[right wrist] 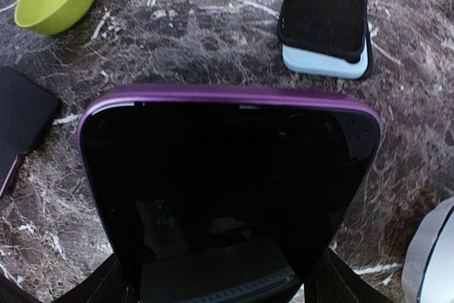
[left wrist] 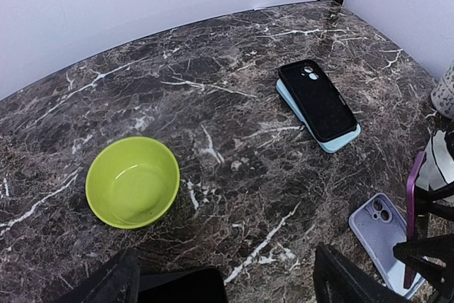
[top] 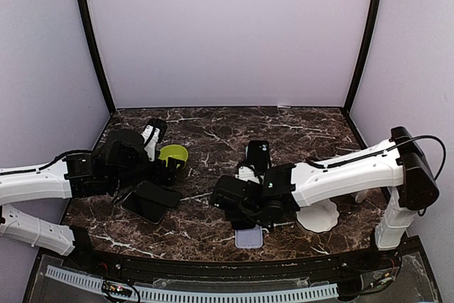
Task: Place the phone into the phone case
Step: Install the phone into the phone case.
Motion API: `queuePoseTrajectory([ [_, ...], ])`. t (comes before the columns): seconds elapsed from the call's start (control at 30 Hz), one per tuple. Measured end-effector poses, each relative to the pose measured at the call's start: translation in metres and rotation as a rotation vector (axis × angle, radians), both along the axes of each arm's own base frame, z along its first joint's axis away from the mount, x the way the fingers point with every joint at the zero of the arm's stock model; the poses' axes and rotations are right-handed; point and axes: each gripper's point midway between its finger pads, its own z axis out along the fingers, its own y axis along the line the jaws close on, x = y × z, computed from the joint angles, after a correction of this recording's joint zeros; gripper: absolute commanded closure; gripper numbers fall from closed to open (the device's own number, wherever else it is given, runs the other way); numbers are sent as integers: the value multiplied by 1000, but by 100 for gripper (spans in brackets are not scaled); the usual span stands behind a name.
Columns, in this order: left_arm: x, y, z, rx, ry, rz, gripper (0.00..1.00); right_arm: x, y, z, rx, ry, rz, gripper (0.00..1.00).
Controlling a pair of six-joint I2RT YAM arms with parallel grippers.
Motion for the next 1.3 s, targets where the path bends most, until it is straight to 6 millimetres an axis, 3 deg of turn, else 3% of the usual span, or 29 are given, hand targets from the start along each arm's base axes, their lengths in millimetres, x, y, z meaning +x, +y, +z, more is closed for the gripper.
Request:
queuePoseTrajectory([
  [0.2, -5, 1, -8, 16, 39, -15, 13, -14, -1, -25, -26, 43, -44, 100],
  [0.7, -9, -2, -17, 29, 74, -32, 13, -25, -21, -34, -87, 69, -98, 100],
  [1.3, -11, -5, -18, 24, 84, -49, 13, -32, -10, -51, -215, 69, -69, 100],
])
